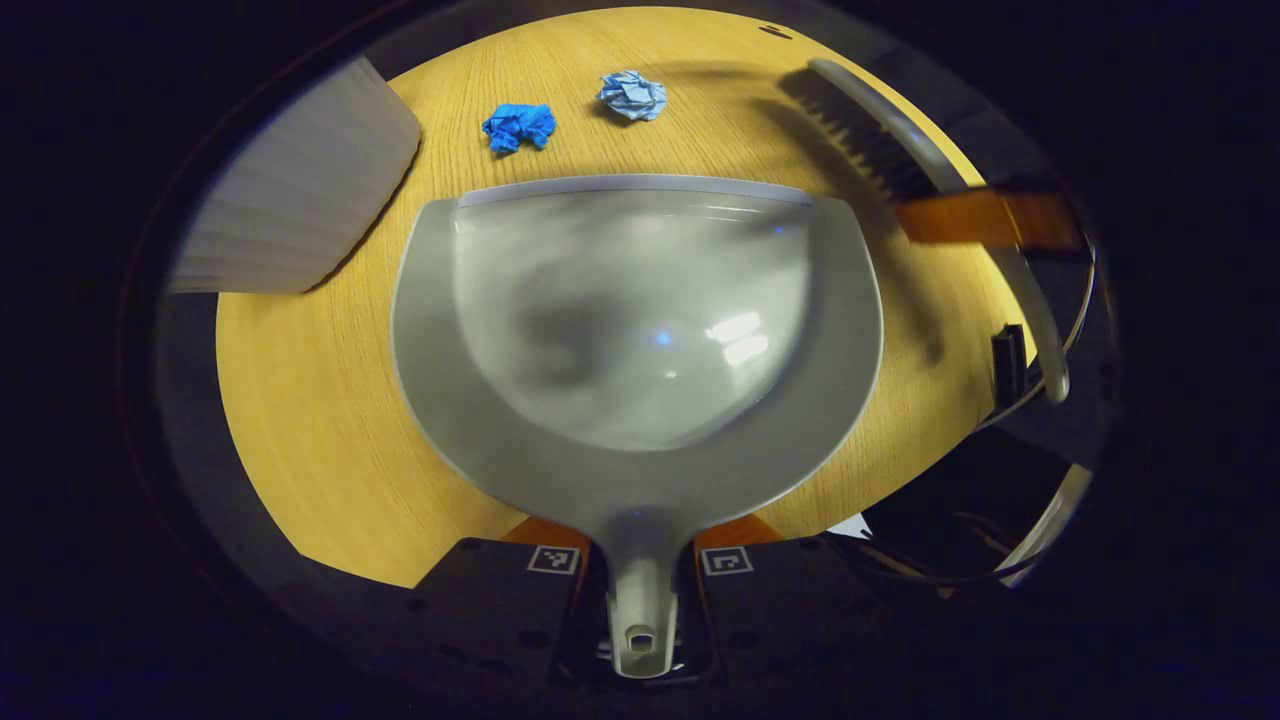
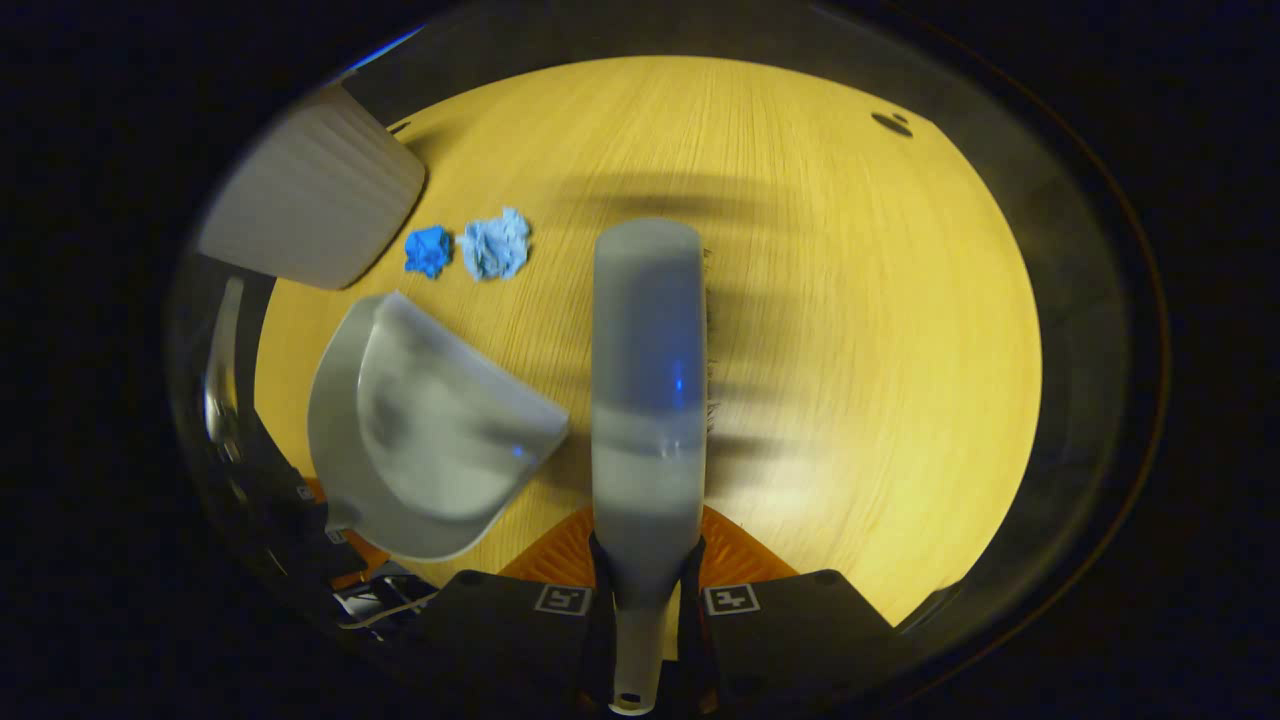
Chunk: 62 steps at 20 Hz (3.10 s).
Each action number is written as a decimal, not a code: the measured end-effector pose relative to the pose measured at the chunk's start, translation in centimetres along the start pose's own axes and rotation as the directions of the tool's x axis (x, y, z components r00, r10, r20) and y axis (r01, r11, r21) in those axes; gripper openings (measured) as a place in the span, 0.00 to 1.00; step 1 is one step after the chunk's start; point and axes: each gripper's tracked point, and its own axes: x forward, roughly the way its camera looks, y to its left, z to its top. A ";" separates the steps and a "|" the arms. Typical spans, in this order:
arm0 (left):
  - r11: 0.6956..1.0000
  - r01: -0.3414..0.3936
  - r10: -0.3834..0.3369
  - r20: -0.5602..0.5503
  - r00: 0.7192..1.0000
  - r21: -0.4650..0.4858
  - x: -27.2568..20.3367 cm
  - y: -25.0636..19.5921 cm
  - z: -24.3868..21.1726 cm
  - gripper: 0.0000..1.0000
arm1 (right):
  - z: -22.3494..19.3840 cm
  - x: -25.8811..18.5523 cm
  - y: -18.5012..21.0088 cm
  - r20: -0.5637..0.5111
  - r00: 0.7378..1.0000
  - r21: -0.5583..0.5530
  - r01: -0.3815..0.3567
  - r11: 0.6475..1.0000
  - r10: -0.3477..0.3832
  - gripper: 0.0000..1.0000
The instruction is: Pick up the small broom and dustpan from the desktop, sweep the trash into the dustpan with the broom, and then empty the trash into the garbage bin.
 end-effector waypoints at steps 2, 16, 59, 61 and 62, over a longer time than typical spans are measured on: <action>1.000 -0.002 0.002 -0.002 1.000 -0.015 0.1 0.5 -0.5 0.28 | 4.5 0.4 0.7 0.053 0.998 -0.032 -0.020 0.999 0.022 0.26; 0.999 -0.014 0.013 -0.013 1.000 -0.047 0.8 4.1 -3.1 0.29 | 17.3 5.4 2.1 0.080 0.992 -0.511 0.129 0.850 -0.102 0.26; 0.976 -0.217 0.184 0.641 0.745 -0.028 -7.2 4.6 3.1 0.28 | 14.5 -8.3 -6.9 0.449 0.732 -0.116 -0.521 0.845 0.513 0.25; 0.965 -0.259 0.219 0.688 0.692 -0.047 -8.7 6.1 4.4 0.28 | 15.4 -9.3 -8.2 0.493 0.727 -0.101 -0.498 0.861 0.479 0.26; 0.957 -0.282 0.243 0.704 0.668 -0.063 -9.8 7.5 5.3 0.28 | 15.6 -9.7 -8.9 0.497 0.732 -0.095 -0.487 0.868 0.465 0.26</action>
